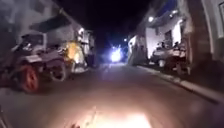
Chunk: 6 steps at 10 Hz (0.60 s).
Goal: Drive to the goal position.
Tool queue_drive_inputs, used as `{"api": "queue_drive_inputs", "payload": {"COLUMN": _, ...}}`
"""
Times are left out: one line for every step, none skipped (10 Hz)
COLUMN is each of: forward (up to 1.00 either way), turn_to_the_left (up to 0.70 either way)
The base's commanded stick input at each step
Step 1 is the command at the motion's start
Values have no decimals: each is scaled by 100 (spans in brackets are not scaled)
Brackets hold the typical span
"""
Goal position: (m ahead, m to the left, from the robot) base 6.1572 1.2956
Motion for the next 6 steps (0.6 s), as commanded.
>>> {"api": "queue_drive_inputs", "payload": {"forward": 100, "turn_to_the_left": 9}}
{"api": "queue_drive_inputs", "payload": {"forward": 100, "turn_to_the_left": 0}}
{"api": "queue_drive_inputs", "payload": {"forward": 100, "turn_to_the_left": 0}}
{"api": "queue_drive_inputs", "payload": {"forward": 100, "turn_to_the_left": 0}}
{"api": "queue_drive_inputs", "payload": {"forward": 100, "turn_to_the_left": 0}}
{"api": "queue_drive_inputs", "payload": {"forward": 100, "turn_to_the_left": 0}}
